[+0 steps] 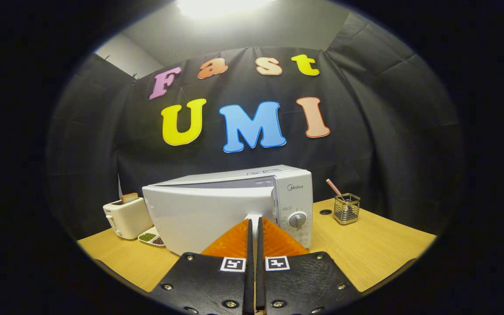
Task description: Open the microwave, put the food inside, and close the microwave door.
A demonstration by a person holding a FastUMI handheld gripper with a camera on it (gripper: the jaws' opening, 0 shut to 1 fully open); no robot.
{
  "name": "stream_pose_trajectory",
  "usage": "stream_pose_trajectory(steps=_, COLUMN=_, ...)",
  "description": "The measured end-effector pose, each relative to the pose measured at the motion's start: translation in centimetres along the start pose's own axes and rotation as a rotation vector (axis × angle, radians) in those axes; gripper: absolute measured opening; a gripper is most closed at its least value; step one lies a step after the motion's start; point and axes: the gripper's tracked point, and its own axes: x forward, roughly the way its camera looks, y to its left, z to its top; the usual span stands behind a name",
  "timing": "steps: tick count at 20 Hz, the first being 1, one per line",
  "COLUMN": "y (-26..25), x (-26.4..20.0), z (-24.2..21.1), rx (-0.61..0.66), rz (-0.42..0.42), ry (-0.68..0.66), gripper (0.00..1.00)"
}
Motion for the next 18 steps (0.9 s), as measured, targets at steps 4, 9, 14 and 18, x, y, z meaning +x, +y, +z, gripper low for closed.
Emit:
stream_pose_trajectory(steps=4, y=-0.9, x=2.2, z=0.2, rx=-0.04, rz=-0.024, ry=-0.012, gripper=0.03)
stream_pose_trajectory(steps=9, y=-1.8, x=5.1, z=0.2, rx=0.014, rz=0.002, ry=0.018, gripper=0.03)
stream_pose_trajectory(steps=14, y=-2.2, x=7.7, z=0.3, rx=0.014, rz=0.013, ry=0.027, gripper=0.03)
stream_pose_trajectory(steps=18, y=-2.3, x=9.0, z=0.6, rx=0.024, rz=0.023, ry=0.014, gripper=0.03)
